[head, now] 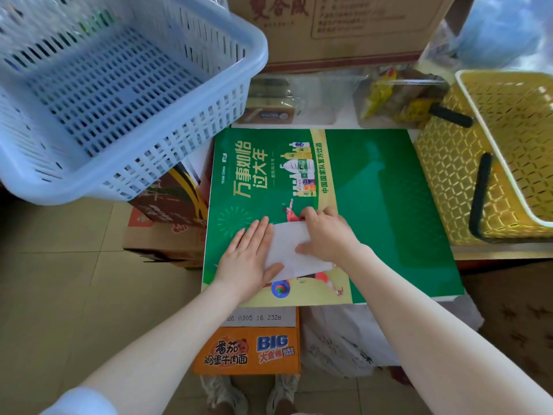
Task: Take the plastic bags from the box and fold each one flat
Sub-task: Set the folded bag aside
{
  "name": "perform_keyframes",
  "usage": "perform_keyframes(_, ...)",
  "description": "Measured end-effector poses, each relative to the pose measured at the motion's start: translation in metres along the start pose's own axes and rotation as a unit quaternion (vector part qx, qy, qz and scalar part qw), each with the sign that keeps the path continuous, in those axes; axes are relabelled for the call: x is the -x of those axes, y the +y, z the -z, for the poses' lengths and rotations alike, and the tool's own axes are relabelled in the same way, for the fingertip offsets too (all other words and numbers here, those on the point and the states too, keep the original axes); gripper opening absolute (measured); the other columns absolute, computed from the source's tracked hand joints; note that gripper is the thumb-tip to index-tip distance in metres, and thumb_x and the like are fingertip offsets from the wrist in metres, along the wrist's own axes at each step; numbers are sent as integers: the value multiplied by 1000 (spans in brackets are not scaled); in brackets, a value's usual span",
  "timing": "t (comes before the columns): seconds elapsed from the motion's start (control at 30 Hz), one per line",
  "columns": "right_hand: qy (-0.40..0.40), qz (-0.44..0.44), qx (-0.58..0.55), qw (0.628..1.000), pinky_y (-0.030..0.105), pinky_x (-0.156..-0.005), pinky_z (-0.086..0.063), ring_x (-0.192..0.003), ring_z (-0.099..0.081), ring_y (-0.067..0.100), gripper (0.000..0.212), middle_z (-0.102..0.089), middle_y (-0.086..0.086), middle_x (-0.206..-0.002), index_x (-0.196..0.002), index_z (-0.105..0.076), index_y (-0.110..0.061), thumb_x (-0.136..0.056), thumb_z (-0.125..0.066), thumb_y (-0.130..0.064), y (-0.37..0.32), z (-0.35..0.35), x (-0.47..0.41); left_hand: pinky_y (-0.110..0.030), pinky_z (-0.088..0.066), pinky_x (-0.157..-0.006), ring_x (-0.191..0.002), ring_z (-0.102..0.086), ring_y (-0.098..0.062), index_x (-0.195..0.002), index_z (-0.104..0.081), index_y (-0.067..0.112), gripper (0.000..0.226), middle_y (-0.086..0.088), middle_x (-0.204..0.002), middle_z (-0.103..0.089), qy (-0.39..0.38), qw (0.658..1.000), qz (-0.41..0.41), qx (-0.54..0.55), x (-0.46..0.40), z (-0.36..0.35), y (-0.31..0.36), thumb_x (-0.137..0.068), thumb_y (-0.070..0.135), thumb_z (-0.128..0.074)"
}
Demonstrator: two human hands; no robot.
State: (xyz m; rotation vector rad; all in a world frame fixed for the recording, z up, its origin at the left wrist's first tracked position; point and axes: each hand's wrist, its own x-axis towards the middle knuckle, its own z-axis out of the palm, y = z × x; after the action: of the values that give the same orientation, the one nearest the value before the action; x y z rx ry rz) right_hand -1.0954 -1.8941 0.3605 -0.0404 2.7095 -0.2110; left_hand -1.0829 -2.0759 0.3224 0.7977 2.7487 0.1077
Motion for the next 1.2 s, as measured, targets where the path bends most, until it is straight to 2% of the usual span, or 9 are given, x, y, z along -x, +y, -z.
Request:
perform_keyframes(0.23, -43, -5, -97, 994, 31, -69, -43, -103, -56, 32, 48, -54, 11, -120, -132, -44, -10, -85, -54, -12, -9, 2, 5, -27, 16, -106, -143, 9, -18, -146, 6, 13, 95, -2, -155, 12, -13, 1000, -2, -1, 0, 2, 1, -66, 65, 9)
perform_keyframes(0.33, -42, -31, -268, 962, 28, -56, -35, -83, -53, 26, 6, -58, 7, -85, -90, -56, -13, -88, -53, -18, 1, 10, 23, -28, 6, -109, -143, -4, -19, -147, -6, 11, 92, -4, -156, -3, -2, 999, -20, 39, 2, 16, 5, -71, 63, 3)
perform_keyframes(0.4, 3, -54, -340, 939, 26, -48, -26, -65, -44, 20, 19, -45, 0, -64, -67, -44, -15, -84, -52, -13, 15, 30, 41, -30, -6, -111, -141, -18, -21, -145, -20, 9, 84, -6, -153, -19, 53, 995, -22, 85, -1, 36, 14, -79, 59, -7)
perform_keyframes(0.5, 121, -64, -386, 912, 27, -51, -24, -57, -37, 16, 21, -41, -1, -60, -65, -43, -11, -82, -55, -9, 51, 70, 76, -32, -22, -108, -132, -36, -24, -137, -38, 5, 68, -10, -142, -41, 133, 978, -50, 152, -20, 77, 42, -87, 48, -23)
perform_keyframes(0.7, 273, -30, -672, 688, 18, -54, -39, -68, -52, 10, 7, -57, 2, -80, -84, -59, -14, -88, -55, -12, 148, 141, 134, -39, -37, -102, -118, -49, -26, -127, -49, 7, 43, -10, -131, -51, 199, 950, -135, 199, -80, 136, 122, -88, 24, -48)
perform_keyframes(0.8, 329, -101, -685, 643, 25, -58, -36, -72, -49, 14, 10, -56, 1, -80, -83, -60, -18, -87, -53, -13, 199, 144, 129, -36, -47, -88, -109, -54, -20, -126, -49, 12, 40, -4, -131, -49, 172, 949, -145, 221, -106, 144, 152, -90, 27, -44)
perform_keyframes(1.0, 274, -286, -633, 666, 26, -52, -36, -63, -47, 20, 13, -53, 7, -75, -79, -59, -14, -88, -50, -10, 271, 115, 85, -26, -44, -60, -72, -55, -7, -108, -57, 15, 21, 6, -104, -57, 129, 959, -157, 196, -144, 130, 186, -92, 24, -46)
perform_keyframes(1.13, 233, -384, -587, 674, 29, -57, -44, -67, -51, 20, 12, -55, 8, -80, -99, -58, -10, -90, -53, -16, 290, 109, 64, -31, -48, -70, -82, -56, -13, -111, -56, 16, 22, 4, -105, -61, 106, 968, -136, 185, -149, 120, 190, -93, 22, -47)
perform_keyframes(1.2, 181, -405, -537, 717, 30, -57, -44, -73, -53, 23, 18, -55, 10, -85, -104, -54, -7, -91, -55, -19, 295, 108, 60, -34, -50, -74, -87, -58, -15, -115, -54, 17, 25, 4, -109, -61, 82, 972, -128, 178, -149, 117, 191, -93, 24, -45)
